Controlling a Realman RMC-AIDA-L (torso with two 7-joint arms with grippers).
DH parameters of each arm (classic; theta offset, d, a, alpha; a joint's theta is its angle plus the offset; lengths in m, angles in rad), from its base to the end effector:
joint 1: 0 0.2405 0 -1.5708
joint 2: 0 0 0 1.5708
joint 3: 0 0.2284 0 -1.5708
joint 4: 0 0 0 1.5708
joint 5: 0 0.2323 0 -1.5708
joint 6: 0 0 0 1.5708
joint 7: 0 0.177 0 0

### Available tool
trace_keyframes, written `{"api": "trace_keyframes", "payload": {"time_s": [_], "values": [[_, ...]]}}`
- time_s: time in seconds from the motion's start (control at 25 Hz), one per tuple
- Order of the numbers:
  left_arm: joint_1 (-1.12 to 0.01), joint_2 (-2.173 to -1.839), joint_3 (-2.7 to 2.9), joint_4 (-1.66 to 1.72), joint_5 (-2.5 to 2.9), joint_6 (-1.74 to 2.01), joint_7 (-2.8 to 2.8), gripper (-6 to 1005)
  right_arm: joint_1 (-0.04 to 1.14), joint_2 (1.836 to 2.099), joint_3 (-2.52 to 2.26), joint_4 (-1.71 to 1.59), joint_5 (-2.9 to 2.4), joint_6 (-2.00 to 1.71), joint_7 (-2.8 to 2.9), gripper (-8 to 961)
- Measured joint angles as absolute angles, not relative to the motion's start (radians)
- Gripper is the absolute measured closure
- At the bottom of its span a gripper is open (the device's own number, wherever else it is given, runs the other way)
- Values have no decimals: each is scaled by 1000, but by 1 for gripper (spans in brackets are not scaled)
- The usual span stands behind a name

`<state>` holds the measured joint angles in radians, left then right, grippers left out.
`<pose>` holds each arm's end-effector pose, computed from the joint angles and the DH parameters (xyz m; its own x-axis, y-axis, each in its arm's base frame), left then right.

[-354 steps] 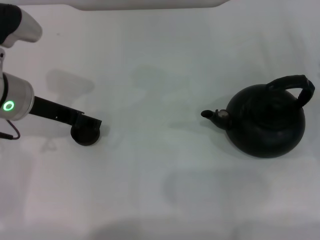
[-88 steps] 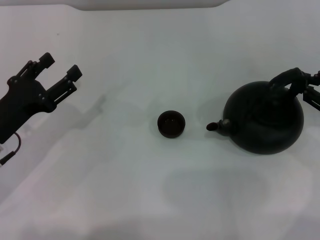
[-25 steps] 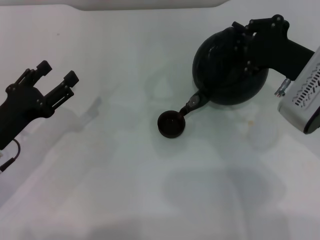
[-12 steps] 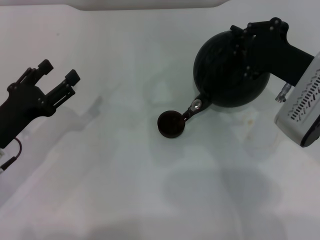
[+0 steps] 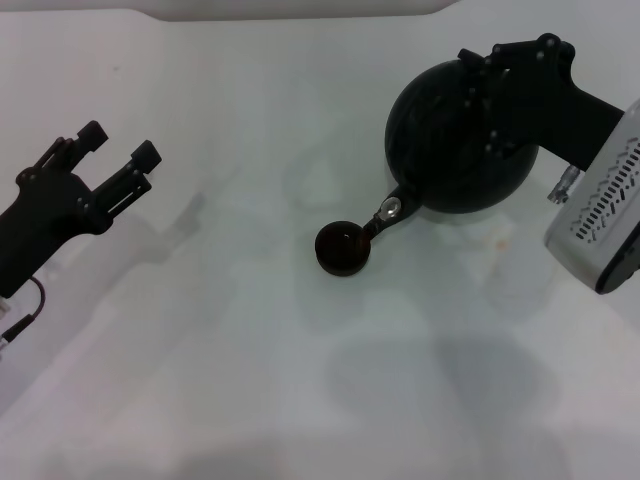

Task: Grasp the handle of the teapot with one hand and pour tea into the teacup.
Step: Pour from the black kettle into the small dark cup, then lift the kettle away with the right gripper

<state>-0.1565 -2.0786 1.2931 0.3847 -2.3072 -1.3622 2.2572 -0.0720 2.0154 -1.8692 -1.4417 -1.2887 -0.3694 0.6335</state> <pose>-0.3061 0.2871 -0.0284 0.5041 0.1735 0.8461 0.7516 -0.5707 -0.3308 0.1866 0.3483 -0.0303 0.9577 0.2757 0.0828 0.2206 -0.5180 -0.8264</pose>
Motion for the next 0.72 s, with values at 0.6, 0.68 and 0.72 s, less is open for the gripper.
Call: {"api": "trace_keyframes", "payload": {"time_s": [0.6, 0.68, 0.72], "values": [[-156, -2077, 1293, 383, -2307, -1362, 2261, 151, -64, 2015, -1901, -1444, -1283, -319, 640, 848], [-156, -2077, 1293, 383, -2307, -1362, 2261, 151, -64, 2015, -1898, -1443, -1281, -321, 642, 848], [-156, -2077, 1293, 383, -2307, -1362, 2261, 151, -64, 2015, -1897, -1441, -1281, -321, 642, 848]]}}
